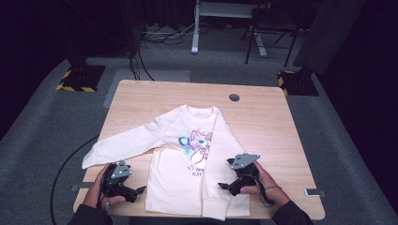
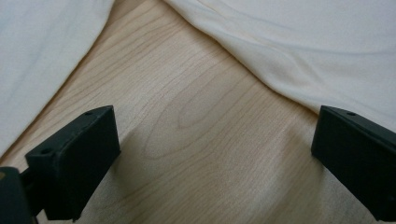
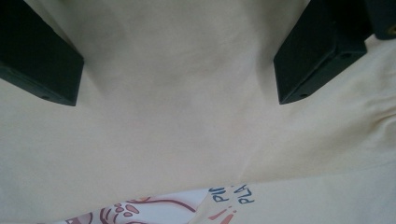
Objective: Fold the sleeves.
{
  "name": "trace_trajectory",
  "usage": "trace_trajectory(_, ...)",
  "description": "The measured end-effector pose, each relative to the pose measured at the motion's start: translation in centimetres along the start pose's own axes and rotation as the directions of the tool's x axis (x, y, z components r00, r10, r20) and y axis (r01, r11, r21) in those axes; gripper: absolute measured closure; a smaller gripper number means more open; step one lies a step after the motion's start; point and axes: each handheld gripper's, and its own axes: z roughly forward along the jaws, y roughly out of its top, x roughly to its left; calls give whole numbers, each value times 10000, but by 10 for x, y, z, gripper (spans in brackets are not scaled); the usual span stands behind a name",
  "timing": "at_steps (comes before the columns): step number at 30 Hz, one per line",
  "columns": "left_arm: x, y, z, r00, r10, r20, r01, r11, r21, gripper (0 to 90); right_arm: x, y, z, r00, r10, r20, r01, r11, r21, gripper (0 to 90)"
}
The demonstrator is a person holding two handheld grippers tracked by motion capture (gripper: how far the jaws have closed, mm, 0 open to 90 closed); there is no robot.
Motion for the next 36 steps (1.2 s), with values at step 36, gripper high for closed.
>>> trace_trajectory(36,42,-1,-25,9830,-910,-1594,861,9956,-372,38,-17,-45,-47,9983,428,397,-424,9990,-109,17)
